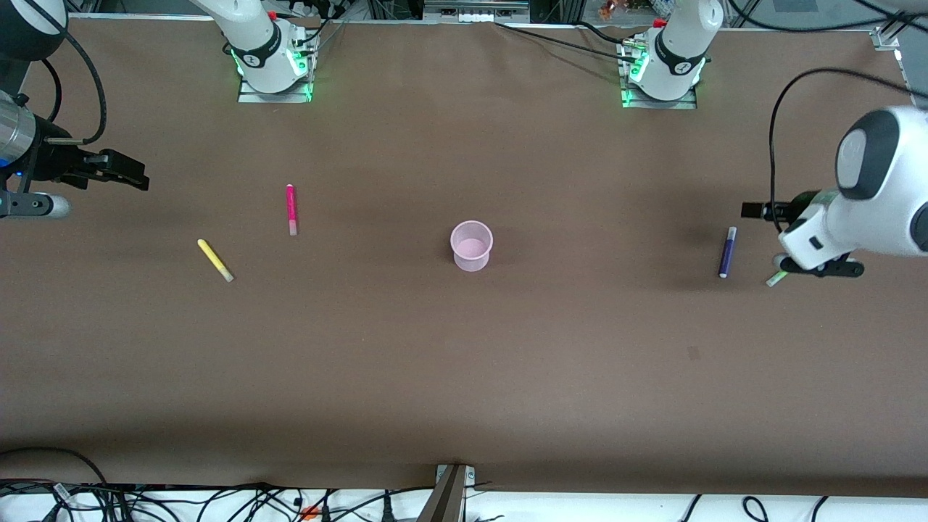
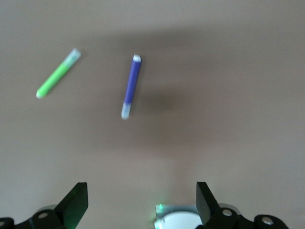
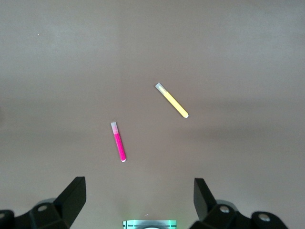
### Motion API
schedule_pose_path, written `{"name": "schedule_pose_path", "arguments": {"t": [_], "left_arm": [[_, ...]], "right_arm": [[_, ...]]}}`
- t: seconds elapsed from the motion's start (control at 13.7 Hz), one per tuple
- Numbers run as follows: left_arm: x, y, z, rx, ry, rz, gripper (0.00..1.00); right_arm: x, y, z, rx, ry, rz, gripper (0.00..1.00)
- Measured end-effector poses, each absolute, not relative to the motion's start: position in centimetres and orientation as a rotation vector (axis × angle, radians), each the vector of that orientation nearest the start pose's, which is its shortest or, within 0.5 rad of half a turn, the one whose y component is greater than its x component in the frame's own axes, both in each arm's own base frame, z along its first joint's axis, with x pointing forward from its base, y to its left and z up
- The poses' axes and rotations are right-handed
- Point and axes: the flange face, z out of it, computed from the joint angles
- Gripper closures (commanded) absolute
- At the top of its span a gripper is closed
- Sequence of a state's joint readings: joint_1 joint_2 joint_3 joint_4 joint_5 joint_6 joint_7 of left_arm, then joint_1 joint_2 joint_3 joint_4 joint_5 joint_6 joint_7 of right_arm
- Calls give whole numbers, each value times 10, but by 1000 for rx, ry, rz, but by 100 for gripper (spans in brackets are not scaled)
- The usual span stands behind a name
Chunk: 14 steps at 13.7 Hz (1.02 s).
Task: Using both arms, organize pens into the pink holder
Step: 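Reach the left gripper to the blue marker while the right gripper reaches the pink marker, then grasp the blue marker with the left gripper while the right gripper grasps the pink marker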
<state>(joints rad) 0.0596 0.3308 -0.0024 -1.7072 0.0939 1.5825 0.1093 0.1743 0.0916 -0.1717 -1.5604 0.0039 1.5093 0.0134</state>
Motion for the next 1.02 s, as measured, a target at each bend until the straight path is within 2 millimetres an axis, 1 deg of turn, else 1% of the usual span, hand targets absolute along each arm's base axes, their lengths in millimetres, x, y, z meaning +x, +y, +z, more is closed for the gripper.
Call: {"name": "schedule_pose_path", "arguments": {"t": [0.15,0.22,0.36,0.44,0.51,0.66,0.73,0.88,1.02], "left_arm": [[603,46,337,-3022,184,644,0],[605,47,318,-3033,236,596,0],[602,56,282,-3053,354,480,0],[599,63,268,-3058,412,424,0],[596,71,256,-3061,461,377,0],[591,87,236,-3064,504,293,0],[587,92,225,-3065,509,253,0],[577,92,203,-3062,524,186,0],[566,86,185,-3062,540,152,0]], "right_arm": [[575,7,566,-3147,17,242,0],[578,9,561,-3148,14,255,0],[582,14,549,-3138,5,289,2],[584,20,540,-3130,-2,318,5],[587,30,530,-3127,-4,350,6],[589,59,504,-3135,-15,421,6],[589,72,489,-3137,-38,455,1],[584,100,456,-3139,-107,512,0],[571,128,424,-3140,-186,563,0]]}}
